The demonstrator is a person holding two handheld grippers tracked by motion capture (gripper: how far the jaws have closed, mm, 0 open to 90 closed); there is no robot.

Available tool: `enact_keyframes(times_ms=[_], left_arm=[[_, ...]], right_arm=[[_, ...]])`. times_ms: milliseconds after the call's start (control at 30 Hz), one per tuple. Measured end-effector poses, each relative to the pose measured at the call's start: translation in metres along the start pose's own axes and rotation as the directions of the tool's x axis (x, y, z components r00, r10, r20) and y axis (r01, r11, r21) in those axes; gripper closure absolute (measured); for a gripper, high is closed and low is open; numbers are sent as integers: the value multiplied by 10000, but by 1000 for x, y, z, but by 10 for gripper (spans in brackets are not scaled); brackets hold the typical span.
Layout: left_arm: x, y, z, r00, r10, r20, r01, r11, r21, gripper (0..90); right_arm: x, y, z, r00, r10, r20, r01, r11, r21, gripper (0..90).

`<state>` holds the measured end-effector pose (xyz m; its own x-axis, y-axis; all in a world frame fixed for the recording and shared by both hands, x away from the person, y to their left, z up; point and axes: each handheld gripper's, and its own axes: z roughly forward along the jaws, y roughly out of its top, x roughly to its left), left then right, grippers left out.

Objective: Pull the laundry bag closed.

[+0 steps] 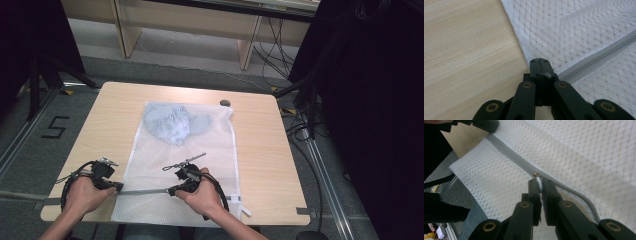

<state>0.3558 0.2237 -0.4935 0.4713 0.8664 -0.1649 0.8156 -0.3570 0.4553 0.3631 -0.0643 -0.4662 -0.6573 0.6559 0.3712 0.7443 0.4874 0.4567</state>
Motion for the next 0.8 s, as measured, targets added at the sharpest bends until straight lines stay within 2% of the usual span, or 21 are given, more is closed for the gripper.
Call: enact_keyframes(times_ms=[100, 167, 233, 267, 333, 433, 533, 567, 600, 667, 733, 800], left_arm=[[0, 0, 0, 10000, 12, 9, -12, 10000, 40, 900], [0, 0, 0, 10000, -3, -4, 3, 10000, -1, 900], [0, 0, 0, 10000, -12, -4, 12, 10000, 31, 900], [-1, 0, 0, 10000, -29, -27, 29, 10000, 27, 900], [-2, 0, 0, 9998, -196, -11, 196, 9998, 46, 900], [0, 0, 0, 10000, 6, -21, -6, 10000, 2, 900], [0, 0, 0, 10000, -23, -19, 23, 10000, 11, 900], [-1, 0, 0, 10000, -27, -15, 27, 10000, 42, 900], [0, 0, 0, 10000, -22, -15, 22, 10000, 36, 899], [0, 0, 0, 10000, -24, 0, 24, 10000, 3, 900], [-1, -1, 2, 9998, -197, -84, 195, 9993, -314, 900], [0, -1, 2, 9998, -158, -81, 155, 9994, -304, 900]], right_arm=[[-1, -1, 0, 10000, 51, -54, -51, 10000, -25, 869], [-1, -2, -2, 9995, 297, 52, -297, 9995, 87, 869], [-3, -2, -2, 10000, 8, 89, -8, 10000, -31, 869], [-2, -2, -4, 9997, 183, 138, -184, 9998, 28, 869], [-4, -3, -5, 9999, 70, 123, -70, 10000, -52, 869], [-5, -4, -6, 9999, 104, 104, -102, 9999, -138, 869], [-6, -5, -7, 9999, 32, 167, -28, 9998, -221, 869], [-5, -5, -8, 9997, 205, 167, -204, 9997, -96, 869], [-6, -5, -8, 9998, 71, 184, -69, 9999, -107, 869], [-6, -5, -8, 9998, 89, 151, -87, 9999, -132, 869], [-6, -6, -8, 9998, 152, 148, -151, 9998, -123, 869], [-7, -6, -9, 9997, 195, 112, -195, 9998, 2, 869]])
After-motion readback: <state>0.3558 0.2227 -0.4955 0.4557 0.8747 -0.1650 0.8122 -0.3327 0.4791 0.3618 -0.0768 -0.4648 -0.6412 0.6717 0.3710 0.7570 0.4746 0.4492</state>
